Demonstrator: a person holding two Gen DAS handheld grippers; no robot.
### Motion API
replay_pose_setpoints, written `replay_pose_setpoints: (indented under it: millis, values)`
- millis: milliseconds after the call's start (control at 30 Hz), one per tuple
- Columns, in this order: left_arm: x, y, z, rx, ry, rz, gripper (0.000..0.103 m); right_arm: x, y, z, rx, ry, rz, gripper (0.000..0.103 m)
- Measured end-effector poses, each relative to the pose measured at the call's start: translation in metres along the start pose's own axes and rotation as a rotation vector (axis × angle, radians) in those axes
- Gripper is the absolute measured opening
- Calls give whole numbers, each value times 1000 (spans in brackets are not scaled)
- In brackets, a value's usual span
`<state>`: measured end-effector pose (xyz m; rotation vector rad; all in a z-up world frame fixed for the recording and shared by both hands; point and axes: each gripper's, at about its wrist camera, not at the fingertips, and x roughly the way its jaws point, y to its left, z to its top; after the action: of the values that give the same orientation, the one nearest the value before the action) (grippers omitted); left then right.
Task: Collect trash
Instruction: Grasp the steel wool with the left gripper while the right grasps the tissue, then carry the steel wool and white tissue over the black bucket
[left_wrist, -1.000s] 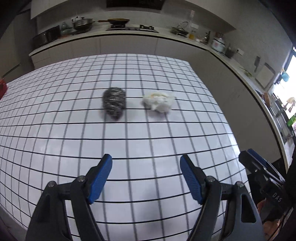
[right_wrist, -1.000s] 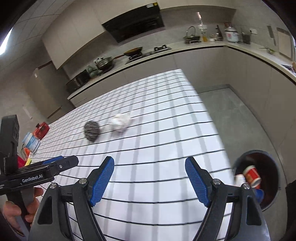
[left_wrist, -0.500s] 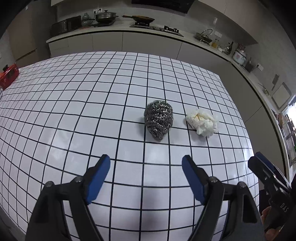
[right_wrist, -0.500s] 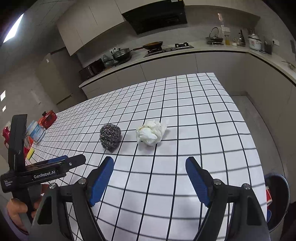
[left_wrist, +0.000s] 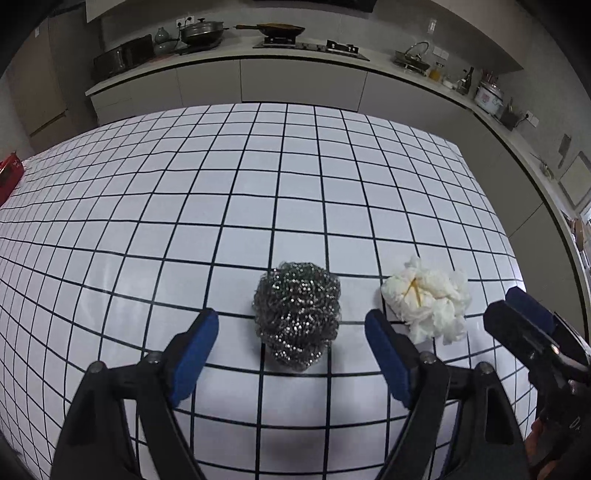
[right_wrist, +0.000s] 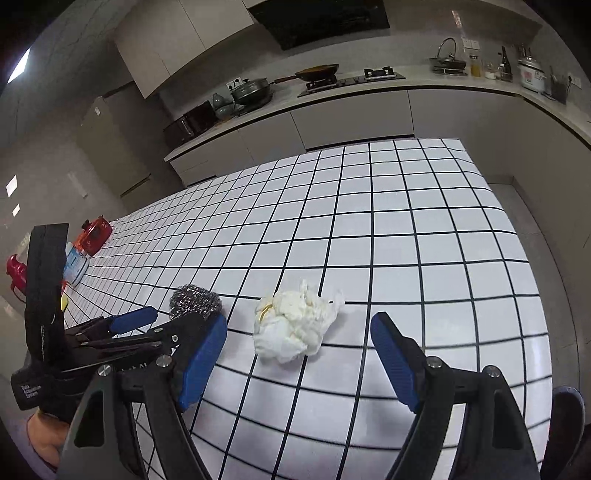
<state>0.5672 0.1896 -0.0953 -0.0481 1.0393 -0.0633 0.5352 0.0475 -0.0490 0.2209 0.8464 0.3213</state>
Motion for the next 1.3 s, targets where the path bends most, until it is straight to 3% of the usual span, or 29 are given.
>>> replay_pose_setpoints:
  millis: [200,233,300,633,700,733,933,1300]
  values:
    - [16,7,1,4,5,-21,80,25,-7,11,6,33,-6,82]
    - [18,10,-1,6,0,-28,68,30,-8,12,5,40,-9,82]
    - [19,16,-3,-2,5,-43,53,39,-5,12,-1,55,-14,82]
    - [-3,45,-21,-26,-32,-40,49,65,10,0,-37,99,-8,81]
    - [-4,44,-23,-20,-31,-43,49,67,13,-2,-57,96,-28,73]
    - [-6,45,-25,-19,-32,-44,49,68,15,-3,-74,95,-40,65]
    - [-15,43,-30,-20,-38,-56,49,64,25,-6,-115,75,-61,52]
    - [-46,33,-41,28,-67,-100,49,20,28,-29,-61,37,-57,50]
